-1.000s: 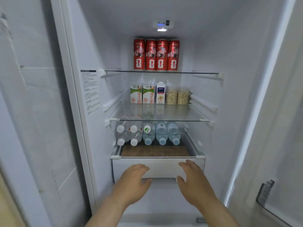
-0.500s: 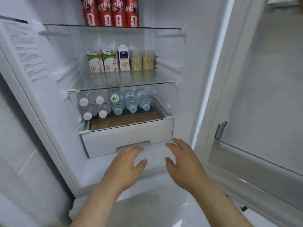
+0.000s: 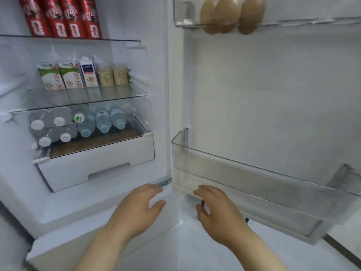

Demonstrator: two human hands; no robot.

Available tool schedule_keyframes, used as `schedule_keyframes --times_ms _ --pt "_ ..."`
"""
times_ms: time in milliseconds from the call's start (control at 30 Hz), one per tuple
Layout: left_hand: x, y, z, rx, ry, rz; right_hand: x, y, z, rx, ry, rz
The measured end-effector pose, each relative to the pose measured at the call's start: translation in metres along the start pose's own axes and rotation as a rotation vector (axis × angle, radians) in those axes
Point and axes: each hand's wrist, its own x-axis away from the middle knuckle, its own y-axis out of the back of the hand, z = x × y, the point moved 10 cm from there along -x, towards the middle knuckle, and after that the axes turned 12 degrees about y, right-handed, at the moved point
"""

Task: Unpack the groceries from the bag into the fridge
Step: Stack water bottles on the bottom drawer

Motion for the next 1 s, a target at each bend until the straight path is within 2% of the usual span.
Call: schedule_keyframes --times_ms 300,533,1000 --pt "0.066 -0.048 -0.136 -0.024 -0.151 0.050 0.119 0.091 -0.050 0.072 -0.065 -0.096" --pt "0.115 -0.113 -0.248 -0.002 -0.358 0.163 0.220 0.150 -0.097 0.127 -0.183 -0.148" --pt "0.231 -0.219 -0.475 -0.016 -0.834 0.370 0.442 0.277 -0.161 0.278 -0.654 -0.345"
